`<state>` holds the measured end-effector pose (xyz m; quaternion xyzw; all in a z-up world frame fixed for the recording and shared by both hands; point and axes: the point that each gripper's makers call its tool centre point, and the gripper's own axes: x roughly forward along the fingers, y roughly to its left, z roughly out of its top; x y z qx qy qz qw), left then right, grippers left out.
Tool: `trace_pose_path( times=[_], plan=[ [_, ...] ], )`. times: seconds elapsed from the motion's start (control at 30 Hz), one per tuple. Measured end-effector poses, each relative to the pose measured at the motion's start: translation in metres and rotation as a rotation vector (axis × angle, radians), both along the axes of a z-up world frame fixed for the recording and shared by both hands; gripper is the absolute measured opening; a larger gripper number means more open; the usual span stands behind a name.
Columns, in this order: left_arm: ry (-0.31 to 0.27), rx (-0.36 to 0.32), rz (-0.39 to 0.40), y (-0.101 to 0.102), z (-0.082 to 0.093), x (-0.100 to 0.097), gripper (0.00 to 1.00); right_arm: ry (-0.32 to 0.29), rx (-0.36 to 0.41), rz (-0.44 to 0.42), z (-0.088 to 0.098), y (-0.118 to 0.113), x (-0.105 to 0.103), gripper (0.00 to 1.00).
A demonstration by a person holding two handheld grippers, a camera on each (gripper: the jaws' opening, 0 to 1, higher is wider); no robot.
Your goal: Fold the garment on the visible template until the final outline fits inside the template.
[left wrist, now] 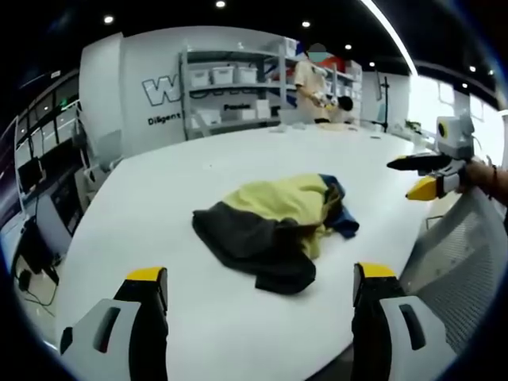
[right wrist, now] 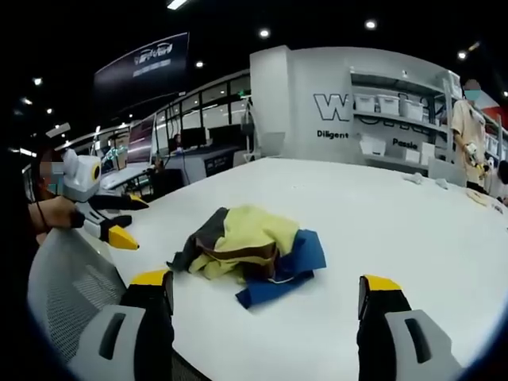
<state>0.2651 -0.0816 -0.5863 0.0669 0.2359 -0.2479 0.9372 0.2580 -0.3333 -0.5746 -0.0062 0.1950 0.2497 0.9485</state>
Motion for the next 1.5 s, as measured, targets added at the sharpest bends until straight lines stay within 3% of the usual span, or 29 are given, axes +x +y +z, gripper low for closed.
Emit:
trace_pose_path(
  times=[0.2, 0.53, 0.77, 0.97, 1.3, 1.43, 1.5],
  plan=[
    [0.009, -0.025, 0.004, 0.0, 0.0, 0.0, 0.93, -0.007, 0.024, 0.024, 0.007, 0.007, 0.002, 0.92],
    [0.022, -0.06, 0.002, 0.004, 0.005, 0.007, 0.89, -0.049, -0.04, 0.097, 0.014, 0.013, 0.021, 0.87],
    [0.007, -0.035, -0.029, -0.001, 0.008, 0.015, 0.85, -0.053, -0.075, 0.142, 0.012, 0.014, 0.03, 0.73],
    [0.027, -0.036, -0.05, -0.007, 0.006, 0.022, 0.78, -0.056, -0.1, 0.175, 0.009, 0.019, 0.037, 0.65],
    [0.033, 0.008, -0.076, -0.014, -0.003, 0.035, 0.72, -0.045, -0.168, 0.24, -0.008, 0.022, 0.045, 0.48],
    [0.001, 0.046, -0.097, -0.018, -0.002, 0.041, 0.61, -0.05, -0.221, 0.274, -0.016, 0.023, 0.051, 0.38],
    [0.003, 0.045, -0.104, -0.02, -0.002, 0.043, 0.61, -0.045, -0.226, 0.278, -0.019, 0.023, 0.053, 0.32]
  ],
)
